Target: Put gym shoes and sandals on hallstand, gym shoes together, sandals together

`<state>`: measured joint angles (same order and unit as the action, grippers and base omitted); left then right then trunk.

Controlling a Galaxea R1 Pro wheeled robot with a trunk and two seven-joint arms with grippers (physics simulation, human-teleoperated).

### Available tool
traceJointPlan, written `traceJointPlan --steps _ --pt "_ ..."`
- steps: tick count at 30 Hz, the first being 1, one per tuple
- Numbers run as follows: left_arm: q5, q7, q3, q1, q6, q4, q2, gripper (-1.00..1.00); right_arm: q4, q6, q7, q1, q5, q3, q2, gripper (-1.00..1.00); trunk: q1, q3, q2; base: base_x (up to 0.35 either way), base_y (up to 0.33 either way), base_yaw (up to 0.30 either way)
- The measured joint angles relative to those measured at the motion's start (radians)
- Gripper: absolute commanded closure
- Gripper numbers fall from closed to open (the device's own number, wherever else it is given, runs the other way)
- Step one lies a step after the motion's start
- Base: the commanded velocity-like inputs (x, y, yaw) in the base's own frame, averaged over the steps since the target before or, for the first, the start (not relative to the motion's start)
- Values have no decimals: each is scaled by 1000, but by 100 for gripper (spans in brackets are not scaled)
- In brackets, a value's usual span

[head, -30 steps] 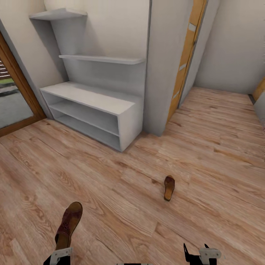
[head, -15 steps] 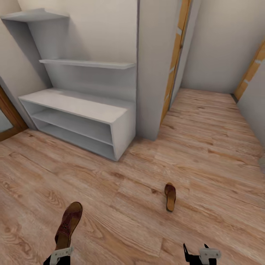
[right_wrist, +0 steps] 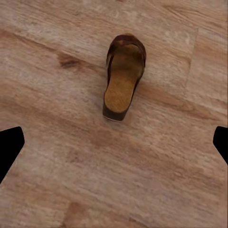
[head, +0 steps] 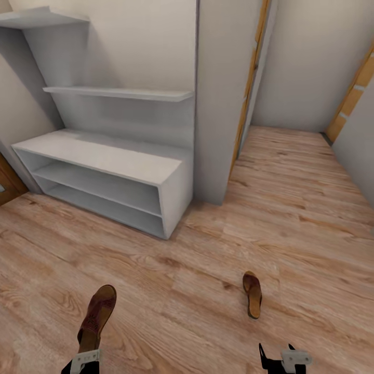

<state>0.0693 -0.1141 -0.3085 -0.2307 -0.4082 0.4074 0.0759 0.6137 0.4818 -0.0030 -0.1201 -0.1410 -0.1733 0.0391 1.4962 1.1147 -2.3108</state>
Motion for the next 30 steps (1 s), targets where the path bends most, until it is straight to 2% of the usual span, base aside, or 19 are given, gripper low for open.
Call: traceJointPlan --steps 14,24,30 --pt "-2 0 0 0 0 -1 0 100 2 0 -1 0 1 0 -2 -100 0 -1 0 283 222 -20" --pt "-2 0 0 0 0 0 0 100 0 0 0 0 1 0 -2 -100 0 -10 0 197 255 -224" --pt "2 -1 0 0 0 -2 0 100 1 0 0 0 1 0 -2 -100 0 -16 0 51 73 -232"
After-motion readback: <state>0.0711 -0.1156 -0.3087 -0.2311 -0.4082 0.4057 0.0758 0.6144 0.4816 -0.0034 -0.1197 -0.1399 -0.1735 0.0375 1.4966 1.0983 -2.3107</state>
